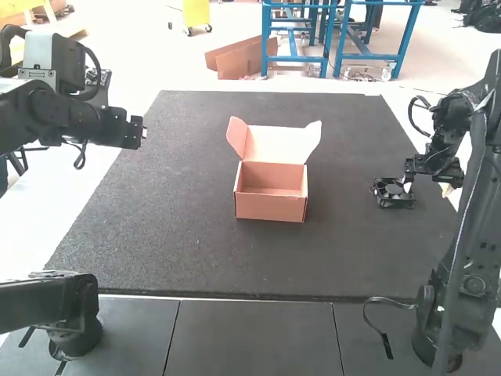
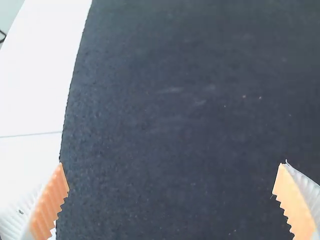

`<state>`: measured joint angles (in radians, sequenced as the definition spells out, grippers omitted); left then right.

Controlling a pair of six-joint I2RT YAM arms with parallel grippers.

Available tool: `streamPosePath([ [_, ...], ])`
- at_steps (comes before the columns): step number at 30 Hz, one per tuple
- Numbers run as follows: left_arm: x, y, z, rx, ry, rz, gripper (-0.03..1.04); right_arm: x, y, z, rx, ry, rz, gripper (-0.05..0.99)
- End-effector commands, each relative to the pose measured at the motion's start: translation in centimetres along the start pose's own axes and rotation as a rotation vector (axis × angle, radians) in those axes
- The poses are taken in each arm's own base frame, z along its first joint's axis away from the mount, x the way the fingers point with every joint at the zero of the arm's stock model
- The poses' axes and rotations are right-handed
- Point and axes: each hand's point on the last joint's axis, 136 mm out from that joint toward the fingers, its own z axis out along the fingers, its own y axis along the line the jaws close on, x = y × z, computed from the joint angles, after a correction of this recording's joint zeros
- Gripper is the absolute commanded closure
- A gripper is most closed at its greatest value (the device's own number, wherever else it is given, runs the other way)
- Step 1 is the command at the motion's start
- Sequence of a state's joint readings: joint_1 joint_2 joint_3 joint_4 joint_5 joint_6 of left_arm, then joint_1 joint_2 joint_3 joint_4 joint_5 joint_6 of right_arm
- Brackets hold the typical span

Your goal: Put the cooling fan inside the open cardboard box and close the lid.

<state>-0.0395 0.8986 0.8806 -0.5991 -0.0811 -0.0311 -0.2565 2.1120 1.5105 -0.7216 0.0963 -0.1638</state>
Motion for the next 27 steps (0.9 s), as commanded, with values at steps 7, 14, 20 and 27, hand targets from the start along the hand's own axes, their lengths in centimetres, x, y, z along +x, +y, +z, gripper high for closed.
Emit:
streamPosePath([
  [7,-1.7,0.4,-0.8,-0.018,-0.039,0.001,0.04,2.1,-0.7,1.2,-0.041,0.123,0.043,0.24],
  [14,-1.7,0.4,-1.1,-0.018,-0.033,0.0,0.04,1.9,0.5,1.2,-0.105,0.109,0.043,0.77],
  [20,-1.6,0.4,-1.2,-0.017,-0.026,0.001,0.04,1.7,1.9,1.0,-0.172,0.098,0.062,0.95],
  [27,-0.4,0.3,-0.7,-0.016,0.005,0.011,0.04,0.1,3.2,-5.6,-0.284,-0.034,0.112,0.95],
])
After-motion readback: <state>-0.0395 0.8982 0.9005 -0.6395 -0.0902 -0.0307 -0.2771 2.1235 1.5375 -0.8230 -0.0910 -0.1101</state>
